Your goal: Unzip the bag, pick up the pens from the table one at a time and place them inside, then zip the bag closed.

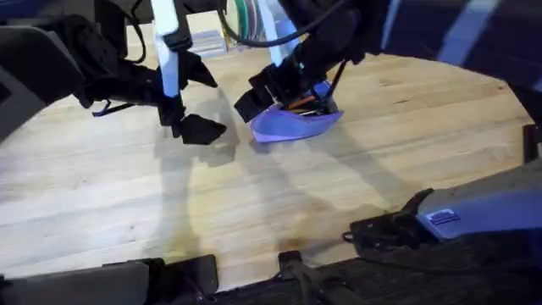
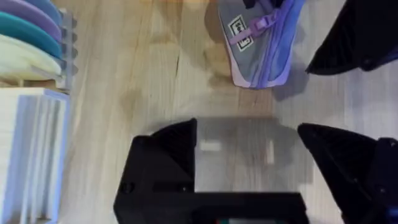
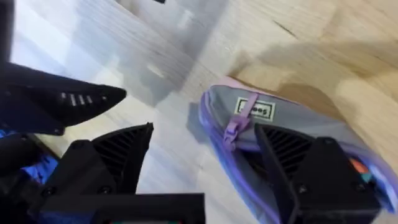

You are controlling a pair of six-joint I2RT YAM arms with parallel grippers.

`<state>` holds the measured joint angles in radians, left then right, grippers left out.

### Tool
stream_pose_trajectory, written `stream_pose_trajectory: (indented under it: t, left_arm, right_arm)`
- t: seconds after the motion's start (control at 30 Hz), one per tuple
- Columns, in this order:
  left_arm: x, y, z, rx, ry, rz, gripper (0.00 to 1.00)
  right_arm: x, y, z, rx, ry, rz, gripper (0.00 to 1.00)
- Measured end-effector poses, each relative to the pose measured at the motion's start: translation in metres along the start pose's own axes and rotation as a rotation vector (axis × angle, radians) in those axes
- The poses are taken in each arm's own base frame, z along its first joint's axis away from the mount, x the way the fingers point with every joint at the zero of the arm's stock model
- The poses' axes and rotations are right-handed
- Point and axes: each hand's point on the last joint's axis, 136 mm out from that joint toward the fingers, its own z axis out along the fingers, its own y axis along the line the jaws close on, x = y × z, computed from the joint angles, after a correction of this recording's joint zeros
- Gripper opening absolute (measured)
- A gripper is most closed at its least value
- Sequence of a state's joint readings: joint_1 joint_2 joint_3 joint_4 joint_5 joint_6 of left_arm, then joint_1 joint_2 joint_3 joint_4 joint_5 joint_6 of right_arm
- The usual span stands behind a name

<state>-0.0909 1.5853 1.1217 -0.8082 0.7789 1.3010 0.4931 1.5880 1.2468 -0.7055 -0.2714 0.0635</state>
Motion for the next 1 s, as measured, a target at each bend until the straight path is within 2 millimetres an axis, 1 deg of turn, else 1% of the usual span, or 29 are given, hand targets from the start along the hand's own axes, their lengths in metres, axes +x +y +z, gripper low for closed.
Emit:
stream_pose_trajectory:
  t: [0.17, 0.33, 0.37, 0.47, 0.6, 0.63, 0.87, 1.0]
  left_arm:
    - [0.01, 0.0, 0.008, 0.042, -0.04, -0.064, 0.993]
    - [0.009, -0.002, 0.013, 0.07, -0.08, -0.087, 0.993]
    - [0.008, -0.002, 0.013, 0.072, -0.086, -0.087, 0.993]
    - [0.006, -0.003, 0.012, 0.075, -0.096, -0.088, 0.993]
    - [0.005, -0.003, 0.012, 0.076, -0.099, -0.088, 0.993]
    - [0.005, -0.003, 0.012, 0.076, -0.1, -0.088, 0.993]
    - [0.005, -0.003, 0.012, 0.076, -0.102, -0.088, 0.993]
    - [0.005, -0.003, 0.012, 0.076, -0.103, -0.088, 0.993]
  right_arm:
    - [0.002, -0.006, 0.021, 0.0, 0.034, -0.001, 0.998]
    - [0.01, -0.011, 0.038, -0.003, 0.087, 0.014, 0.992]
    - [0.011, -0.011, 0.039, -0.003, 0.091, 0.016, 0.974]
    - [0.012, -0.012, 0.04, -0.001, 0.095, 0.017, 0.866]
    - [0.012, -0.012, 0.04, -0.001, 0.096, 0.019, 0.703]
    - [0.012, -0.012, 0.04, -0.001, 0.096, 0.022, 0.681]
    - [0.011, -0.012, 0.038, 0.0, 0.093, 0.041, 0.64]
    - [0.008, -0.009, 0.029, -0.001, 0.073, 0.039, 0.537]
